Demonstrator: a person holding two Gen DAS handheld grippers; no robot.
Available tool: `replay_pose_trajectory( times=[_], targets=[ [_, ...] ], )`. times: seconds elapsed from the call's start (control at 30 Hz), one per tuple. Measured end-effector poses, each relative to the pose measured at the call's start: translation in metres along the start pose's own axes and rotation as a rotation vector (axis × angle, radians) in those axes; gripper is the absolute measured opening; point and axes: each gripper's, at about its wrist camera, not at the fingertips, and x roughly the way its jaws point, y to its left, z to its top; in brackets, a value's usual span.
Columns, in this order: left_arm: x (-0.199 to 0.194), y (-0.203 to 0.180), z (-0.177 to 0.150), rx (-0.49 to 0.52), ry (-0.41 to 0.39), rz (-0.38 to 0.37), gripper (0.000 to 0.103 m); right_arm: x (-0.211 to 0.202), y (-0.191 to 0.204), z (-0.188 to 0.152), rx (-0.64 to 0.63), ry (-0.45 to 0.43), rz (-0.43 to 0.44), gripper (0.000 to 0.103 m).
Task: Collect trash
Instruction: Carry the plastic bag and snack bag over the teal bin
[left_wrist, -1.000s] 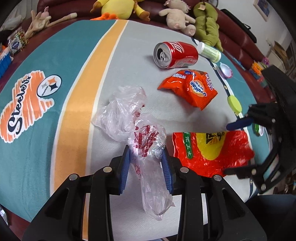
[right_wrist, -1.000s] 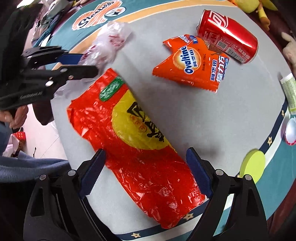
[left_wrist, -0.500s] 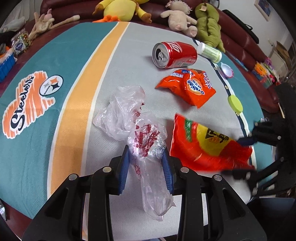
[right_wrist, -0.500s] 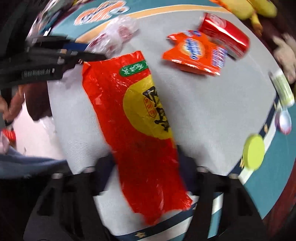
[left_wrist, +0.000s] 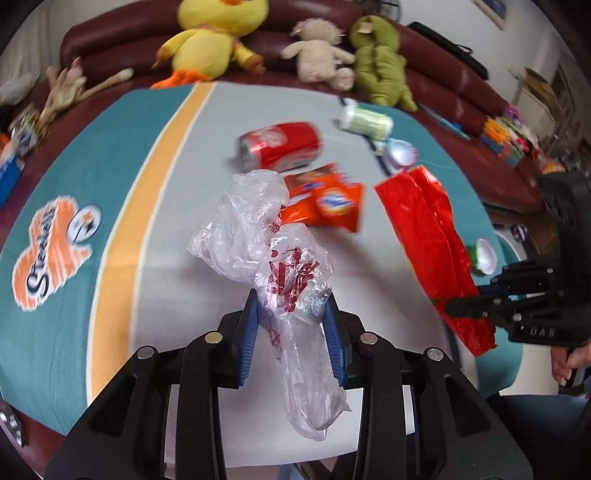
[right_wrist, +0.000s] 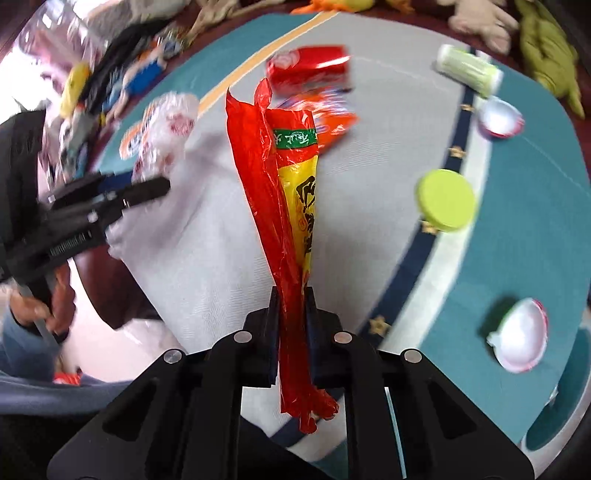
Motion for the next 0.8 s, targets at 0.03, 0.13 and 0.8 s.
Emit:
replay_pose_trajectory(
  times=[0.03, 0.13, 0.8],
  targets=[
    [0.000, -0.009, 0.003, 0.015, -0.004, -0.010, 0.034, -0.006, -0.004, -0.004, 0.016, -0.016, 0.003, 0.011],
    [0.005, -0.036, 0.011, 0.059, -0.003, -0.035, 0.034, -0.021, -0.015, -0.013, 0.057, -0.063, -0.010, 0.011],
    [0.076, -0.294, 0.061, 0.438, 0.077, -0.277, 0.034, -0.152, -0.229, -0.145, 0.595, -0.349, -0.165, 0.012]
  ],
)
